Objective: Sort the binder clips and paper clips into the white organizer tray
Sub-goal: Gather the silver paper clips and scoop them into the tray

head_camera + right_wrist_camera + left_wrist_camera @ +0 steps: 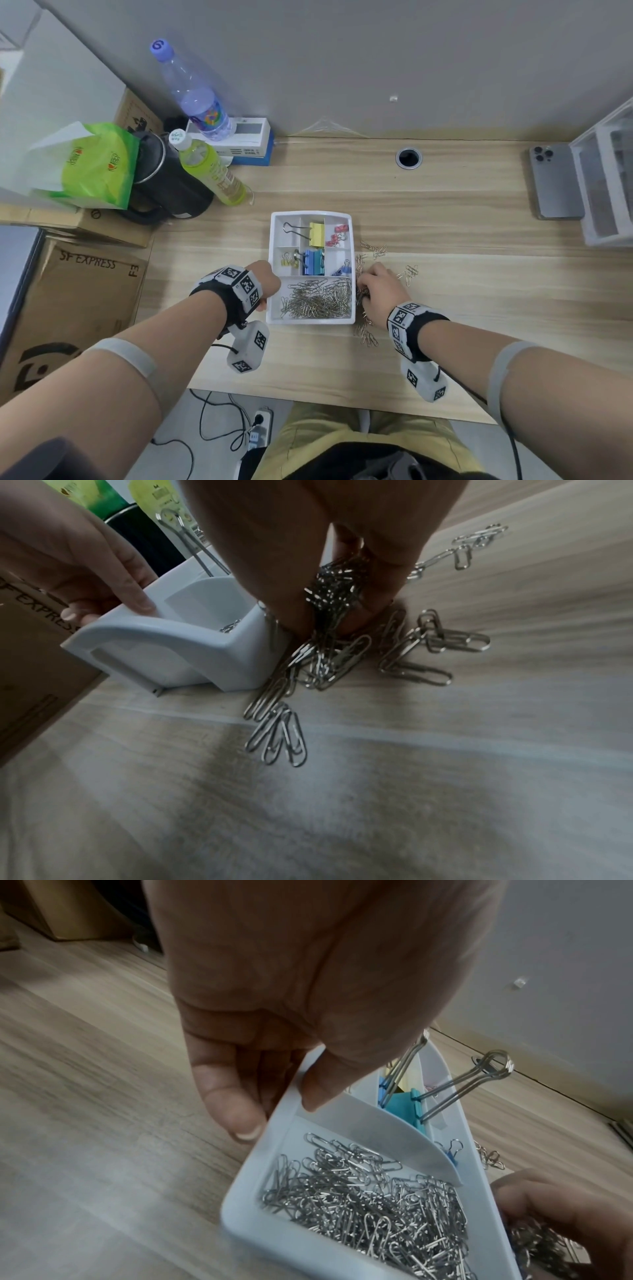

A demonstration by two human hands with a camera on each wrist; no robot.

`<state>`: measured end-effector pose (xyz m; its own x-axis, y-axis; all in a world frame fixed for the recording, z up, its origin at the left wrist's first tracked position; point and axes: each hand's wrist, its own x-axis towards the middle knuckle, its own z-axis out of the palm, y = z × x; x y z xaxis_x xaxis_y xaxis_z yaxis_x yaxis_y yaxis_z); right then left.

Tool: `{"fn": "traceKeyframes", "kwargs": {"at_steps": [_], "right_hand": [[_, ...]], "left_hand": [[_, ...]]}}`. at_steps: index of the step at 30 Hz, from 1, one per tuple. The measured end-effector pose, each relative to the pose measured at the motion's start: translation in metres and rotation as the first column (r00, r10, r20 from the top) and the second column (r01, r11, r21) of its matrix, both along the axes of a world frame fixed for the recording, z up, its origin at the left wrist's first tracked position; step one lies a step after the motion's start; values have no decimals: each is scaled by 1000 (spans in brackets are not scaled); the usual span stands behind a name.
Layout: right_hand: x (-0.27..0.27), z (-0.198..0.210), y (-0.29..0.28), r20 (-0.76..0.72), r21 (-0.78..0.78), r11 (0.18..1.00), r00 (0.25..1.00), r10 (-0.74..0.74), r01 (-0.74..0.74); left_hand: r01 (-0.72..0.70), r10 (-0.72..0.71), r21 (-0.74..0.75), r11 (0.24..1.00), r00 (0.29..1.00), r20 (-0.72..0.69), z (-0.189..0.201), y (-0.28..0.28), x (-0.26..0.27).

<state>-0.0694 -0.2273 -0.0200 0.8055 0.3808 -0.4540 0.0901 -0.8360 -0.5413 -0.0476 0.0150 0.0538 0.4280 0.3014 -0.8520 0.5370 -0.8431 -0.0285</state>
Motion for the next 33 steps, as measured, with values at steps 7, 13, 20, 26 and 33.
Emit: {"fn": "traceKeyframes", "kwargs": {"at_steps": [7,13,20,26,33], "right_hand": [[6,3,-9,-16,25,999,999,-38,38],[12,15,-18,-11,40,999,1000,-4,5],[19,33,-6,2,142,990,1000,18,-18],[13,42,36,-13,210,970,992,127,-121],[2,34,58,-20,142,920,928,372,-366]], "left_hand": [[-25,24,11,1000,999,24,8,-7,0],[-10,9,24,1000,1000,29,9,-10,-1],[-19,18,23,1000,999,35,10,-11,-3],[-25,25,6,1000,999,46,11,-7,-4],[-37,37,-12,999,998,57,9,-5,-5]]}}
